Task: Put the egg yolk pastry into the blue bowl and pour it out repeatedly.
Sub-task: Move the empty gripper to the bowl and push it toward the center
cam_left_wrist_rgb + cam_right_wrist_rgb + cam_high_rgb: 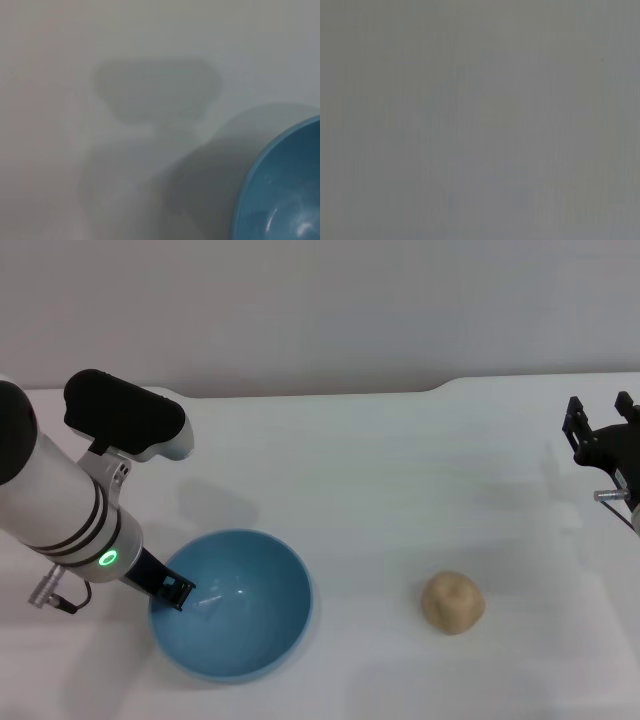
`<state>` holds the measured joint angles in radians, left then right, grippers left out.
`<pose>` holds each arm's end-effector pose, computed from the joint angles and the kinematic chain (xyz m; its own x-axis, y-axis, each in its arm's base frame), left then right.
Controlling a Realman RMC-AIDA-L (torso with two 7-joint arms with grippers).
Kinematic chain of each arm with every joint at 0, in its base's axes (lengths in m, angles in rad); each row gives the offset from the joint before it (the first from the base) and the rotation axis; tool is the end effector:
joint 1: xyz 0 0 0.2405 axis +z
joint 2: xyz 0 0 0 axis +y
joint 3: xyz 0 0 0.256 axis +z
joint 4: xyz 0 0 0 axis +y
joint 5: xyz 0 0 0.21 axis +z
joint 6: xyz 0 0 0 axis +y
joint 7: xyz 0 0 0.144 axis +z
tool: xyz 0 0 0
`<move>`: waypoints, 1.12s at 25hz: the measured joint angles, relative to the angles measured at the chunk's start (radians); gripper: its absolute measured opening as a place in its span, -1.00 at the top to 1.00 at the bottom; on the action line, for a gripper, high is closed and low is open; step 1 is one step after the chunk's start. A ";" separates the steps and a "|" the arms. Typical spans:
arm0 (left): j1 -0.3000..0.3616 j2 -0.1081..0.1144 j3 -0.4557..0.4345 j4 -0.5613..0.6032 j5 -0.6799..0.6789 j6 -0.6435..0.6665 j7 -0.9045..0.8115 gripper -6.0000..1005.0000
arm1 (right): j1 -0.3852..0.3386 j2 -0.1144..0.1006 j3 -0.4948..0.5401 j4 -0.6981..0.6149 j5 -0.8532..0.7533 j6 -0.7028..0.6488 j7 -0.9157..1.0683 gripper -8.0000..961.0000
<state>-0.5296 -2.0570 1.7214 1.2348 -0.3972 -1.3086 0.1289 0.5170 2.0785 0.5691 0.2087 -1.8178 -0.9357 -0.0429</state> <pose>-0.2255 0.3417 -0.0462 0.5311 0.8300 -0.1702 0.5844 -0.5043 -0.6357 0.3330 0.3534 -0.0342 0.7433 -0.1339 -0.6554 -0.6656 -0.0509 -0.7446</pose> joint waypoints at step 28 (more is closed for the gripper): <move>-0.044 0.001 -0.031 0.006 0.000 -0.052 0.003 0.99 | 0.090 -0.160 0.219 0.454 -0.025 0.686 -0.010 -0.14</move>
<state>-0.5736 -2.0555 1.6904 1.2411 -0.3972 -1.3605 0.1323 0.6071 1.9181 0.7880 0.6627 -1.8427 -0.2492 -0.0529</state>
